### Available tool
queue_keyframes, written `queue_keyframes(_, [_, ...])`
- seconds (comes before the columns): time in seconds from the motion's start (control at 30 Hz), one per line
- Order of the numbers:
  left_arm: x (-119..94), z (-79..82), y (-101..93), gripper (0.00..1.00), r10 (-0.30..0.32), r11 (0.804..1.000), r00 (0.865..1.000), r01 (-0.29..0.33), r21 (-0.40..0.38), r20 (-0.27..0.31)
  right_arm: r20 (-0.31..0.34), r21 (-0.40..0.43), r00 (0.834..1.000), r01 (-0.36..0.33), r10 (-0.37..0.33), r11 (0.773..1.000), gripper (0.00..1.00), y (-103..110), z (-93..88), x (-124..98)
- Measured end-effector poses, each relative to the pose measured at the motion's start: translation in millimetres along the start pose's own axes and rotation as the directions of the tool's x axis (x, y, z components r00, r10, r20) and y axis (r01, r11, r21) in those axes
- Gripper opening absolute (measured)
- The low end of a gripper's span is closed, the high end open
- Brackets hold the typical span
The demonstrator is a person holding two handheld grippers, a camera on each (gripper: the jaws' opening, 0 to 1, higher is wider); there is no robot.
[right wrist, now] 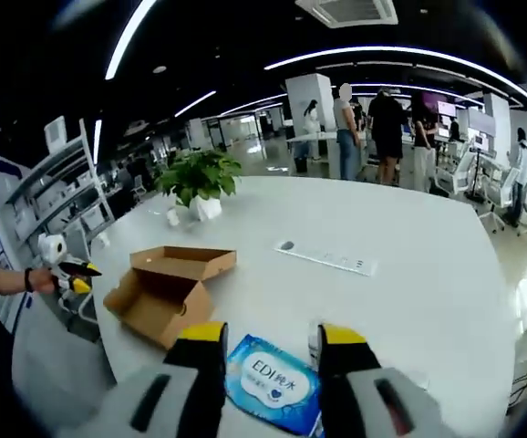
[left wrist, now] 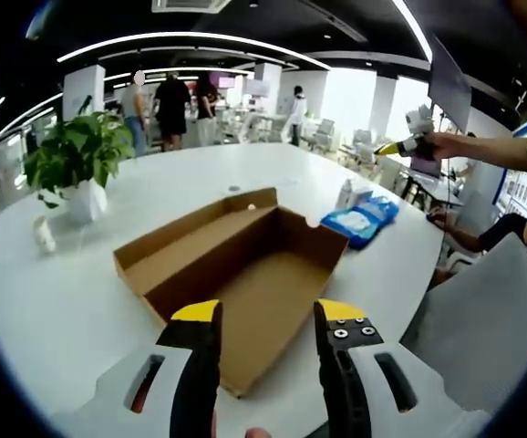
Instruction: Operate the shoe box by opening the lid, removing the specified soft item, and placing it in the target area until the item is outside and the box remains undamaged.
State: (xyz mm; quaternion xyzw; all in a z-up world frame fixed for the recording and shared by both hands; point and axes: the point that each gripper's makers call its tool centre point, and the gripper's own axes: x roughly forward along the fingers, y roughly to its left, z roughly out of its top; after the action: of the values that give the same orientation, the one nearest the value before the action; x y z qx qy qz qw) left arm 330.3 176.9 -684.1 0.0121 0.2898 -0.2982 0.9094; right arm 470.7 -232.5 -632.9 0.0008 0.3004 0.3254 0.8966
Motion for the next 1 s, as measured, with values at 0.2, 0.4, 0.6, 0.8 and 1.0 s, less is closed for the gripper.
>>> queue_keyframes(0.2, [-0.4, -2.0, 3.1, 0.41, 0.012, 1.0, 1.0, -0.012, -0.018, 0.007, 0.062, 0.032, 0.998, -0.015, 0.013, 0.999, 0.37, 20.8, 1.5, -3.2])
queue_keyframes(0.4, [-3.3, -2.8, 10.6, 0.41, 0.037, 0.996, 0.999, -0.035, -0.082, 0.031, 0.078, 0.042, 0.997, -0.012, 0.009, 0.999, 0.38, 33.0, -6.3, -5.1])
queue_keyframes(0.6, [-6.3, -8.2, 21.7, 0.41, 0.078, 0.988, 0.996, -0.072, -0.135, 0.038, 0.094, 0.035, 0.995, -0.028, 0.025, 0.999, 0.38, 49.0, -11.3, -8.5])
queue_keyframes(0.8, [-7.5, -13.6, 40.5, 0.41, 0.139, 0.973, 0.989, -0.129, -0.193, 0.04, 0.106, 0.034, 0.993, -0.051, 0.047, 0.998, 0.39, 66.5, -19.7, -10.4])
queue_keyframes(1.0, [-4.0, -25.0, 52.6, 0.43, 0.195, 0.953, 0.981, -0.187, -0.238, 0.008, 0.106, 0.054, 0.992, -0.071, 0.065, 0.996, 0.41, 87.0, -35.7, -8.9])
